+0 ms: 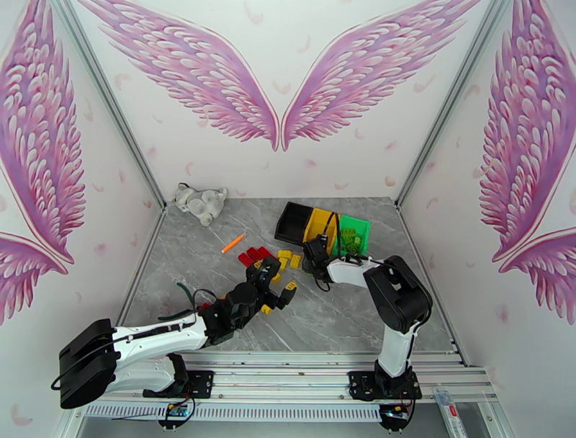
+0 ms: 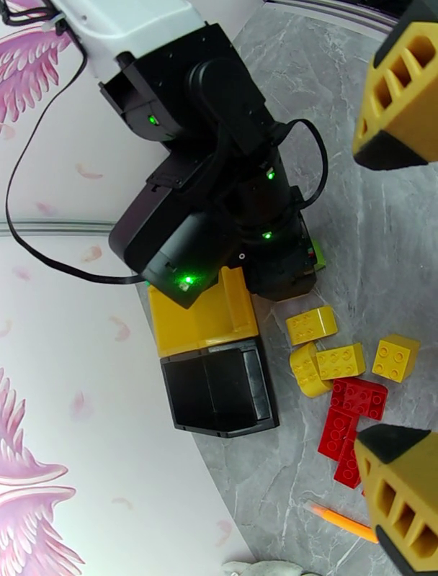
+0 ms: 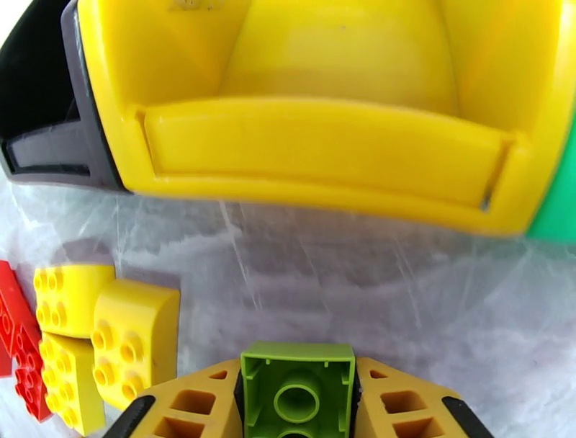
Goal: Sort the legos into containers by color
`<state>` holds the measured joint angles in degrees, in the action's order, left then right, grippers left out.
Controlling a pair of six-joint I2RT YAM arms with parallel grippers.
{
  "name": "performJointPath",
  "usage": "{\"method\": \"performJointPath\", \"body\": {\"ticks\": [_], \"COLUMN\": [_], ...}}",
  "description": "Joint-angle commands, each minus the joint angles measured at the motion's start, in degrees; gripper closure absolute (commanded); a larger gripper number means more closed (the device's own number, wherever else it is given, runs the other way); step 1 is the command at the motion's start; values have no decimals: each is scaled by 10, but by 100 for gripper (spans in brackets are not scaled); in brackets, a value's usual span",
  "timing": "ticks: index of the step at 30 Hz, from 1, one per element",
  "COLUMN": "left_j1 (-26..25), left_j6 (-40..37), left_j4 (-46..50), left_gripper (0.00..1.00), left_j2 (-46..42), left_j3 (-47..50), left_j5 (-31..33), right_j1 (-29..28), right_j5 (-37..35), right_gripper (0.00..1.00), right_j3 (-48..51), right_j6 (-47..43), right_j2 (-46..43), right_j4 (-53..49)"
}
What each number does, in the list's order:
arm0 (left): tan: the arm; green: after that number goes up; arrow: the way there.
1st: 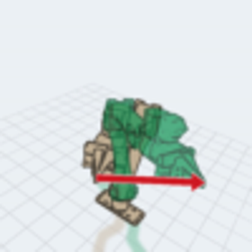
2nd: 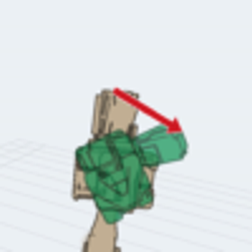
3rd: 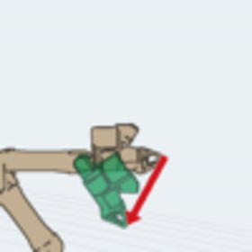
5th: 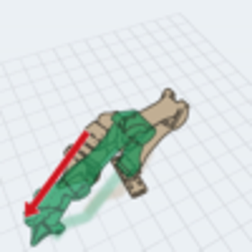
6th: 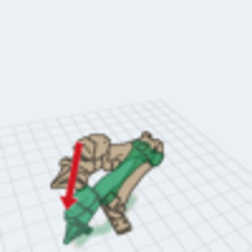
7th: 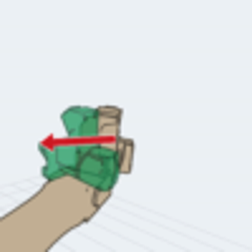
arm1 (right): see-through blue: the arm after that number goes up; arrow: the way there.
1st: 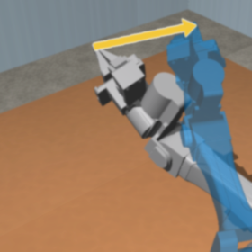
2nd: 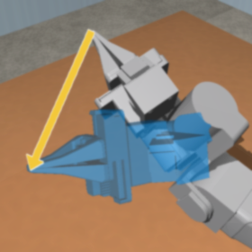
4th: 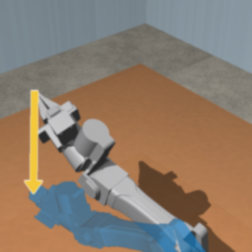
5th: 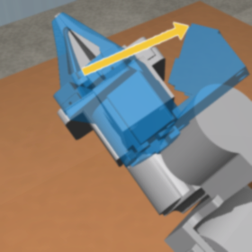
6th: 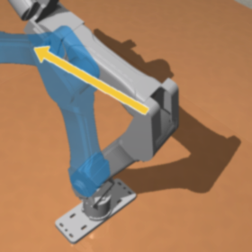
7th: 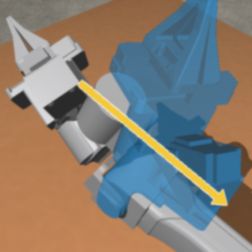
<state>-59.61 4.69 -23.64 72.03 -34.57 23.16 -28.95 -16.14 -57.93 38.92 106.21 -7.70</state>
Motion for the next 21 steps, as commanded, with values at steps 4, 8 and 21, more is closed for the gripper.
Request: {"method": "performJointPath", "body": {"ticks": [4, 8, 21], "left_j1": [-18, -35, -44], "left_j6": [-18, -28, -28], "left_j4": [55, 81, 92], "left_gripper": [1, 1, 1], "left_j2": [57, 88, 105], "left_j3": [-69, -98, -112], "left_j5": [-25, -19, -8], "right_j1": [34, 88, 213], "right_j5": [-12, -13, 2], "right_gripper": [65, 65, 57], "right_j3": [-22, -47, -200], "right_j6": [-29, -46, -92], "right_j2": [-96, -133, -58], "right_j4": [-70, -99, -197]}}
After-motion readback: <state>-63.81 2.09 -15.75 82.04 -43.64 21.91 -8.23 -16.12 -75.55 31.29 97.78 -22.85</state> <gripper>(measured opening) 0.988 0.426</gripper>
